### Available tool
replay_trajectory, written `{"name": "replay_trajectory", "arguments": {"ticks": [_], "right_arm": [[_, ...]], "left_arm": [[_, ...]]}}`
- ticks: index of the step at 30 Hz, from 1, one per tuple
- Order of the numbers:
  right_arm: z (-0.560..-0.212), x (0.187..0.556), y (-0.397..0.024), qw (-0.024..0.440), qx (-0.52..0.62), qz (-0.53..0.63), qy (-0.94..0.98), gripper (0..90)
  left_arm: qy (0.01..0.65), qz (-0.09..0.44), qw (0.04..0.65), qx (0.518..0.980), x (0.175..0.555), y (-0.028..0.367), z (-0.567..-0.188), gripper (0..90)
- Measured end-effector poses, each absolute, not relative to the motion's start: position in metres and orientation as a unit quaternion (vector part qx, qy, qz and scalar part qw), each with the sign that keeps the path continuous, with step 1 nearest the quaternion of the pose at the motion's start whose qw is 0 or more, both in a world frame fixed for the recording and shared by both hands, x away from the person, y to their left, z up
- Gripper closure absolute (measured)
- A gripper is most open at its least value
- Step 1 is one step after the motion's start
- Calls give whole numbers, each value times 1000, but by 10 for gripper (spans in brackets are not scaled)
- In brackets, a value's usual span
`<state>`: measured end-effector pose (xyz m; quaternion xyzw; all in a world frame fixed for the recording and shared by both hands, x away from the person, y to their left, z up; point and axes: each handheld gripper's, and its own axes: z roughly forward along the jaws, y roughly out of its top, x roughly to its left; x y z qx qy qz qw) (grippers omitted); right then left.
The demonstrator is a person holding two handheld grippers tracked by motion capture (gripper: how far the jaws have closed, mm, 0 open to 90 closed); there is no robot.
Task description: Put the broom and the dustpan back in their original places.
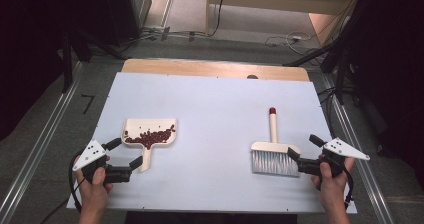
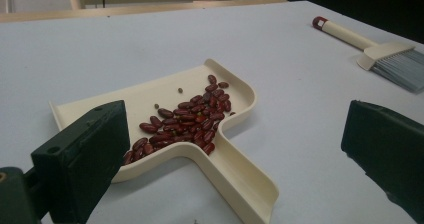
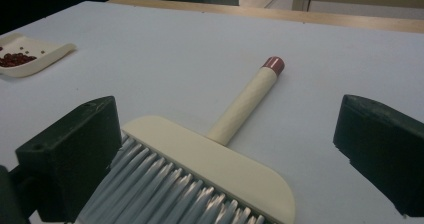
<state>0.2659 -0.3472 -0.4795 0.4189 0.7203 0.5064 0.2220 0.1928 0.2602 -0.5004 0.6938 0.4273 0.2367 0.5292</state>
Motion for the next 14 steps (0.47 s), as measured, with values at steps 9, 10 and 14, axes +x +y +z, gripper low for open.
{"name": "replay_trajectory", "arguments": {"ticks": [9, 10, 14], "right_arm": [[-505, 255, -373, 234, 435, 497, 713, 0], [-506, 256, -375, 235, 442, 496, 710, 0], [-504, 257, -374, 238, 448, 495, 705, 0]], "left_arm": [[422, 246, 523, 698, 190, 269, -511, 0], [423, 247, 523, 698, 191, 269, -511, 0], [425, 246, 521, 699, 193, 268, -512, 0]]}}
